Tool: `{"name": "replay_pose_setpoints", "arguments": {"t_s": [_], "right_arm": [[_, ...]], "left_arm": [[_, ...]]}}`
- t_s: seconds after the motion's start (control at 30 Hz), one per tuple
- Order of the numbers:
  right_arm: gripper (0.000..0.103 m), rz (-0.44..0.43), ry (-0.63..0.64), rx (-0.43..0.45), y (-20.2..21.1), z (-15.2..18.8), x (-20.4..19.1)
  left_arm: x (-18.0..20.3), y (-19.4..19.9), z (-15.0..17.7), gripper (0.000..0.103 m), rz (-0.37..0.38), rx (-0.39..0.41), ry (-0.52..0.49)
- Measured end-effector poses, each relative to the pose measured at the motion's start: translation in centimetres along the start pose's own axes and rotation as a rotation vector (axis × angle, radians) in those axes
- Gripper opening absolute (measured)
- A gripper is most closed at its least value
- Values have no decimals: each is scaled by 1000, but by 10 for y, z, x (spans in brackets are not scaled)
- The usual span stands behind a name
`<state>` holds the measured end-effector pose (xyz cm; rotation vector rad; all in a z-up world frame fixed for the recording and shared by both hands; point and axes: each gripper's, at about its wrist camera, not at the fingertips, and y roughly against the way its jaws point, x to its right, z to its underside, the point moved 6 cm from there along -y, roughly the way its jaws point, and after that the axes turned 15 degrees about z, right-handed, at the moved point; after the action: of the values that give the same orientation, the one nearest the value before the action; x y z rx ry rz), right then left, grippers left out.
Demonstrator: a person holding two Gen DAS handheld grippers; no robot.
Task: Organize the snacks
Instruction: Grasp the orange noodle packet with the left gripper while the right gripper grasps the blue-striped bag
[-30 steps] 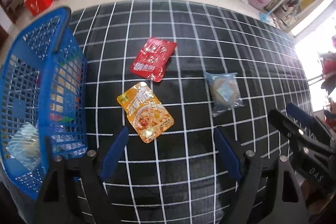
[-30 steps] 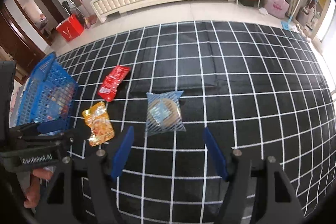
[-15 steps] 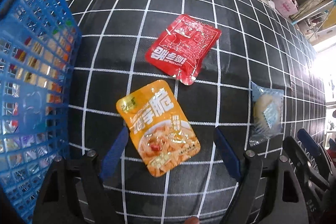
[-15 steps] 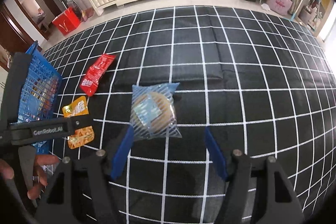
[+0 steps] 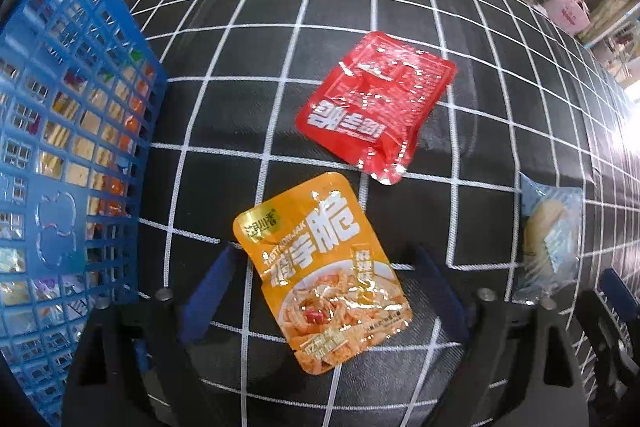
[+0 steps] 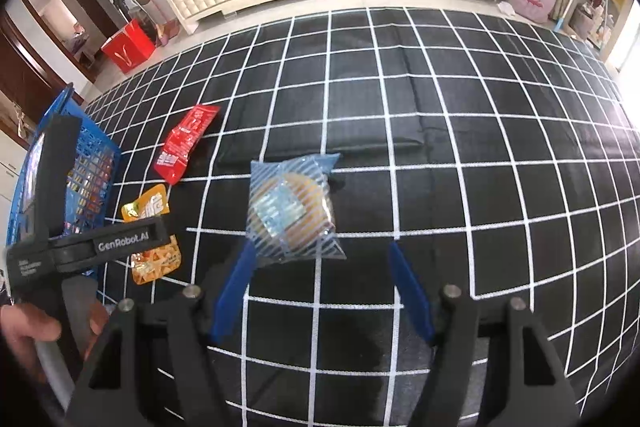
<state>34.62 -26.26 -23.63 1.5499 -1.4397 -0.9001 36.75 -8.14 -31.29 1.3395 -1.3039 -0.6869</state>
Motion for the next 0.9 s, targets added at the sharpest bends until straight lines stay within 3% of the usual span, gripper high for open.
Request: {"name": "replay_pose_setpoints", "arguments": {"t_s": [0.03,0.13,0.4,0.47,0.53,0.67,0.77,0.9], "right_arm": [[73,2,-2,3,1,0,1],[73,-2,-11,9,2,-1,4],[73,15,-24,11,-1,-4,11],[73,24,-19,14,-1,-5,12],[73,20,-15,9,-3,-4,10],[73,5,-18,-4,-6,-3,8],[73,-2,-21,-9,-10,-3,7],[73,-51,-37,-41,-17,-3,1]], "left_arm": [[-4,-2,2,103,-4,7,28],[-7,-1,2,103,-12,31,57],[-3,-11,-9,101,-12,0,53],[-3,-7,-9,89,-9,11,42],[1,5,-1,58,-2,18,13],[7,5,2,55,8,20,-27],[9,14,6,31,37,29,-37],[5,16,8,20,112,36,-44]]}}
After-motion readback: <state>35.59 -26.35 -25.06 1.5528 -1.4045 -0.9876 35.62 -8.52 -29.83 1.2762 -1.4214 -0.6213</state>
